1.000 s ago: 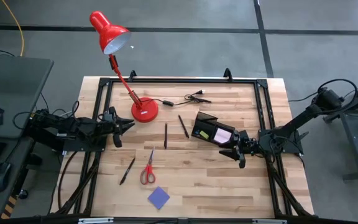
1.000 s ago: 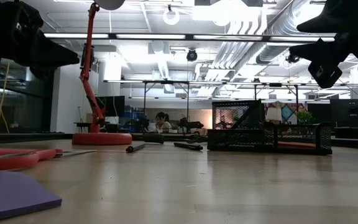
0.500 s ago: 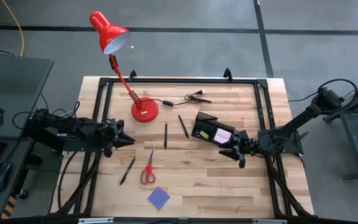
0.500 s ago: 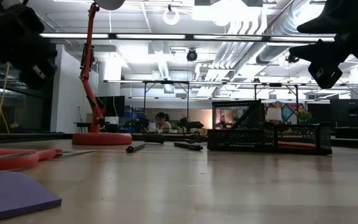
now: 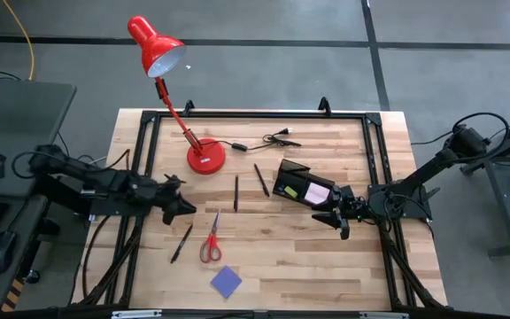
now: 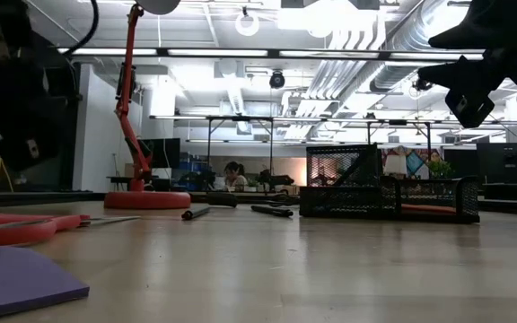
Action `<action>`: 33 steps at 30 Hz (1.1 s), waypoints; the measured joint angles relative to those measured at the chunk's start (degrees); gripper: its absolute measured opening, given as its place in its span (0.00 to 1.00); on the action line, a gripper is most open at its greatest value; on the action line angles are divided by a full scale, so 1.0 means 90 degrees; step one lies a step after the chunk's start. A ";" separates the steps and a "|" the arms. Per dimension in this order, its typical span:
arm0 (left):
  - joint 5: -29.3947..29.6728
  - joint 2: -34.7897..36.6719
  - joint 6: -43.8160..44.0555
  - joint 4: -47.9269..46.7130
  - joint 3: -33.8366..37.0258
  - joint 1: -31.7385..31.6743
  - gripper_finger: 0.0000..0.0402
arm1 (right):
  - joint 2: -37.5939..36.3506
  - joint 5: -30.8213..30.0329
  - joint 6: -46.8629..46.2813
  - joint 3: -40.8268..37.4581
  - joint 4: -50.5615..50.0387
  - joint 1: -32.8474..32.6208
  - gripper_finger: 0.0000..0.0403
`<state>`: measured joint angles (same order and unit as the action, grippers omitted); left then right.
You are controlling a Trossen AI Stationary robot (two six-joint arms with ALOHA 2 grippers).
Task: Pick and place office supplies into organizer
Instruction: Put the red scissors into the desk organizer
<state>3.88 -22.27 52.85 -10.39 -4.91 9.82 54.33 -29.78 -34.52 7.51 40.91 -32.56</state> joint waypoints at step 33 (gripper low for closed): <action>0.4003 -0.5381 0.0315 0.0590 -0.2049 0.2995 0.16 | 0.0000 0.0002 0.0000 0.0002 -0.0484 0.0000 0.39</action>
<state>39.91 -70.70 55.69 -5.08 -23.35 36.77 54.33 -29.76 -34.52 7.53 36.55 -32.56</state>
